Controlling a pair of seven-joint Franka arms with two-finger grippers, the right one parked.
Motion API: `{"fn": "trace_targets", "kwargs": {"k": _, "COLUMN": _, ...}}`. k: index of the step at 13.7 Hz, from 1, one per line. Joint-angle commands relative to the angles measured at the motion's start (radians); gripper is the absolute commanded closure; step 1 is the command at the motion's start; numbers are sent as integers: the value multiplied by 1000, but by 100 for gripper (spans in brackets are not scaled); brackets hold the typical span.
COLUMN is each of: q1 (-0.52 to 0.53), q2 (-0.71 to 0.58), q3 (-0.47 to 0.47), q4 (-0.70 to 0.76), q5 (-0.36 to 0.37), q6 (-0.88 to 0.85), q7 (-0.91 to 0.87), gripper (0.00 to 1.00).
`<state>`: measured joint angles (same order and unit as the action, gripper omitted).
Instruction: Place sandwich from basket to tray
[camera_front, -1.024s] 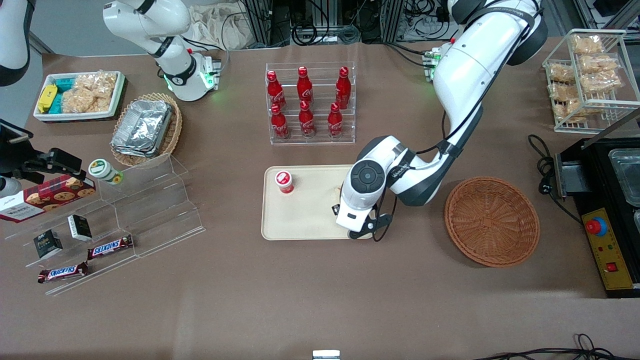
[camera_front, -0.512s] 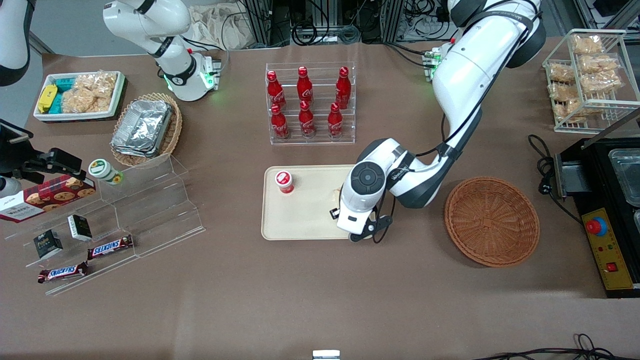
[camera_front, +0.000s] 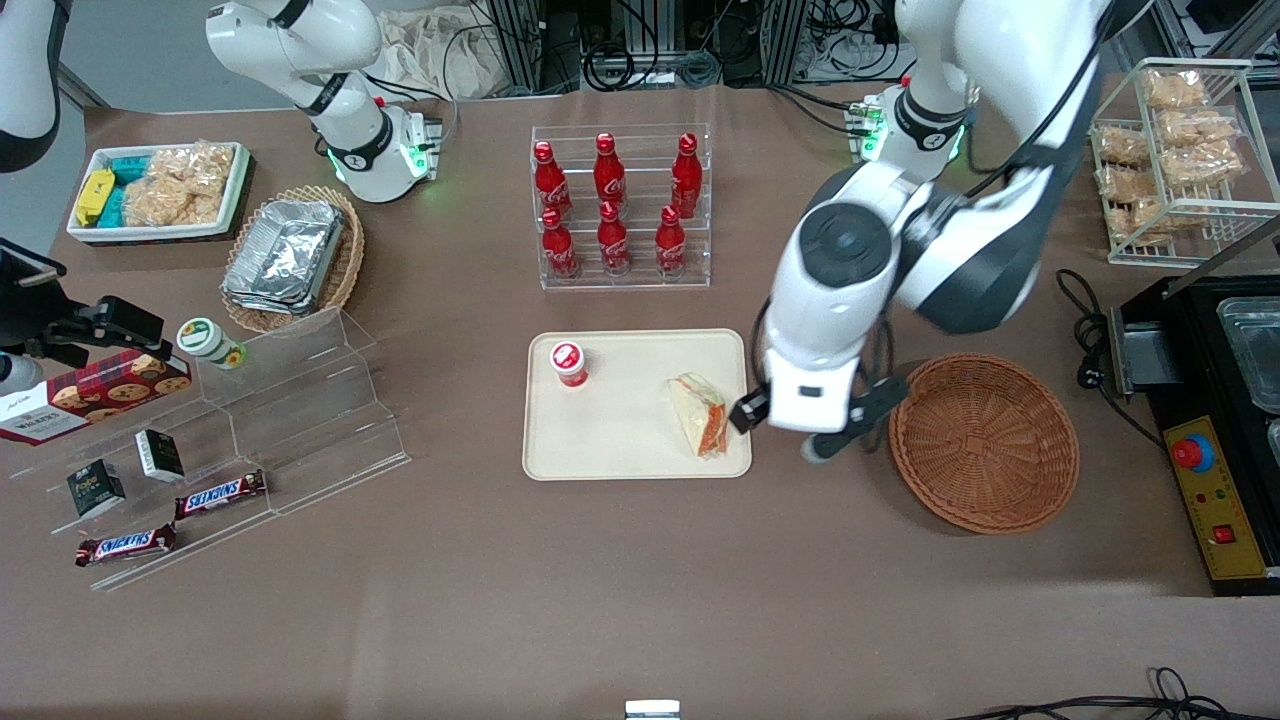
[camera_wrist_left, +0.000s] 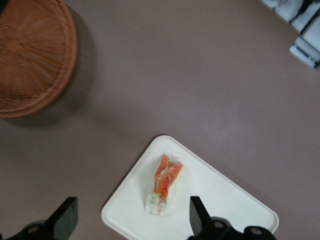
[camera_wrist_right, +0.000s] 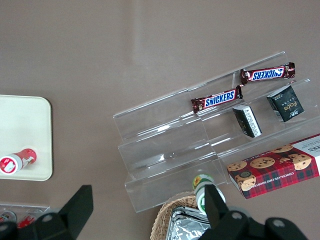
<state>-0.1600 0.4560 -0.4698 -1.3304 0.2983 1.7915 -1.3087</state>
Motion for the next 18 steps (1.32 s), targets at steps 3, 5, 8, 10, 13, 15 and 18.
{"fn": "trace_targets", "kwargs": {"k": 3, "q1": 115, "q2": -114, "q3": -7, "q4": -43, "q5": -45, "q6": -52, "q7": 96, "gripper": 0}}
{"fn": "trace_targets", "kwargs": {"k": 5, "q1": 170, "q2": -140, "q3": -7, "q4": -43, "q5": -82, "q6": -81, "q7": 208, "gripper": 0}}
{"fn": "trace_targets", "kwargs": {"k": 8, "q1": 282, "q2": -189, "q3": -6, "q4": -49, "q5": -135, "q6": -138, "q7": 420, "gripper": 0}}
{"fn": "trace_targets", "kwargs": {"k": 10, "q1": 327, "q2": -230, "q3": 9, "q4": -49, "q5": -183, "q6": -185, "q7": 601, "gripper": 0}}
{"fn": "trace_targets", "kwargs": {"k": 13, "q1": 228, "q2": -292, "q3": 245, "q4": -58, "q5": -270, "q6": -224, "q7": 811, "gripper": 0}}
{"fn": "trace_targets", "kwargs": {"k": 15, "q1": 173, "q2": -344, "q3": 351, "q4": -102, "q5": -300, "q6": -238, "q7": 948, "gripper": 0}}
{"fn": "trace_targets", "kwargs": {"k": 18, "q1": 117, "q2": -427, "q3": 480, "q4": -186, "q5": -321, "q6": -238, "q7": 1119, "gripper": 0}}
